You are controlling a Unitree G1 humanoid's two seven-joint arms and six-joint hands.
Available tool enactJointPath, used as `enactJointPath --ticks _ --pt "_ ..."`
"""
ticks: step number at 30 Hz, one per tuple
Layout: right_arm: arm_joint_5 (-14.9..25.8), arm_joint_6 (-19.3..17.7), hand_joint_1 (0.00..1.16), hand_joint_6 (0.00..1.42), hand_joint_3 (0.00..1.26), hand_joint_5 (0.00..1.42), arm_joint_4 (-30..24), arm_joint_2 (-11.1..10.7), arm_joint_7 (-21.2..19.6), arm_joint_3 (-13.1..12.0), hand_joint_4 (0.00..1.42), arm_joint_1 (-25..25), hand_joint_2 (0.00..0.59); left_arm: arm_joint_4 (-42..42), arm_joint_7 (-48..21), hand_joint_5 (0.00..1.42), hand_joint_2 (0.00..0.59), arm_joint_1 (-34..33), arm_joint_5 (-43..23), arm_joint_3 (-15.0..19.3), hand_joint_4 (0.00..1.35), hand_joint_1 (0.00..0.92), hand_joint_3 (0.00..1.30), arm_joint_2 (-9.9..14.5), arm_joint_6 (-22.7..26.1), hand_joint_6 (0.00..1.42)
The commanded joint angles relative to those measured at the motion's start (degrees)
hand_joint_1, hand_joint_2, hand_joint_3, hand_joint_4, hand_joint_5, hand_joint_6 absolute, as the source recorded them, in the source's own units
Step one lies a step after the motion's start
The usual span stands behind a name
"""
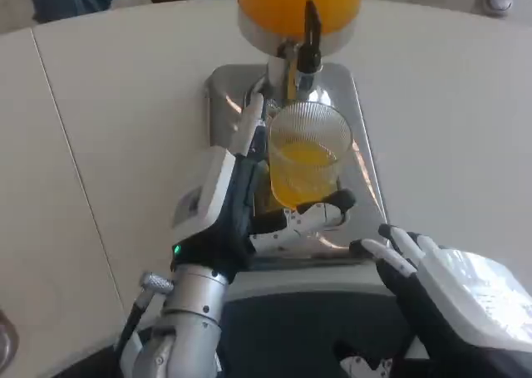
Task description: Grasp the cup under the faucet to collect the drink, then remove the cup.
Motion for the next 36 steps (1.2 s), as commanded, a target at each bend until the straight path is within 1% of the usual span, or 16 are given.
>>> enactJointPath --ticks 1,12,20,25,31,36 --pt "0.63 0.67 0.70 0.00 0.13 0.00 -0.97 6.46 0.53 2.90 0.00 1.26 0.362 1.15 1.15 0.23 0.067 -0.18 1.30 -0.87 0.00 0.468 0.00 -1.15 2.65 0.43" --pt "2.12 1.53 0.71 0.00 0.14 0.00 -1.14 5.75 1.10 1.03 0.00 0.71 0.366 3.52 3.26 0.26 0.069 -3.35 2.30 -1.28 0.00 0.455 0.00 -4.73 9.86 0.46" --pt "4.00 2.62 0.72 0.00 0.15 0.00 -1.10 4.40 0.92 -0.96 0.00 0.39 0.368 3.84 3.54 0.30 0.069 -4.95 2.50 -2.42 0.00 0.451 0.00 -5.63 13.50 0.52" --pt "5.93 3.13 0.72 0.00 0.15 0.00 -0.82 3.52 0.59 -2.63 0.00 0.02 0.364 4.28 3.42 0.32 0.070 -6.35 3.37 -3.93 0.00 0.442 0.00 -6.50 16.69 0.56" --pt "7.03 3.24 0.73 0.00 0.15 0.00 -0.77 3.05 0.23 -3.82 0.00 0.11 0.363 4.57 3.37 0.36 0.070 -7.68 3.72 -5.10 0.00 0.433 0.00 -7.96 19.37 0.63" --pt "7.64 3.20 0.75 0.00 0.16 0.00 -0.91 2.96 -0.02 -4.63 0.00 0.54 0.373 4.56 2.97 0.39 0.068 -8.26 3.65 -5.85 0.00 0.429 0.00 -8.90 20.33 0.67"
